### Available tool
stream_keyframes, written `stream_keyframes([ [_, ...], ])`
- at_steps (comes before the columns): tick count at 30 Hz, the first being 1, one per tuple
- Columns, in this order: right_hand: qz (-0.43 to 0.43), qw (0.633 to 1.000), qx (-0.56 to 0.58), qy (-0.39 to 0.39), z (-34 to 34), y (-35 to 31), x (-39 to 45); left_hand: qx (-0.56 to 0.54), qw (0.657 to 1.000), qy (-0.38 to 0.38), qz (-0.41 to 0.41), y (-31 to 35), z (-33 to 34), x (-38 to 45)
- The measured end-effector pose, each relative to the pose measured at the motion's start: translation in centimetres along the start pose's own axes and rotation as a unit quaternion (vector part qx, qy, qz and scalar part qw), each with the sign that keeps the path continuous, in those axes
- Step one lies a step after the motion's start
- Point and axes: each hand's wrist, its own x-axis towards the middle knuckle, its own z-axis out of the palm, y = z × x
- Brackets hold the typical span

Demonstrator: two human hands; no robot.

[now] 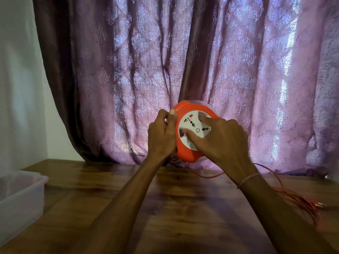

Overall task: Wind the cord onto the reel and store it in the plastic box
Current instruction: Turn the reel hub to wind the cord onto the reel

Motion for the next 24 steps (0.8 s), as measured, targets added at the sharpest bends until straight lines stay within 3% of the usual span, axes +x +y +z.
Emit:
stream_keyframes([
  [5,-0.001,1.000,-0.013,-0.004,-0.2,-0.1,0.2,0.004,1.000,0.003,-0.002,0.0,-0.1,0.0],
  [9,-0.070,0.997,0.033,-0.015,-1.2,0.3,0.6,-0.008,1.000,0.000,-0.010,-0.1,-0.3,0.2],
  [12,-0.145,0.984,0.058,-0.091,-1.4,1.0,0.9,-0.017,1.000,-0.002,-0.009,0.0,-0.5,0.3],
  [16,-0.172,0.968,0.017,-0.182,-1.8,0.8,0.9,-0.013,1.000,0.000,-0.009,0.0,-0.8,0.3],
  [20,-0.180,0.966,-0.027,-0.182,-1.6,0.4,0.6,-0.021,1.000,0.001,-0.015,0.0,-0.8,0.3],
  [24,-0.192,0.973,-0.055,-0.116,-1.3,0.4,0.2,-0.025,1.000,-0.002,-0.016,0.0,-0.7,0.3],
])
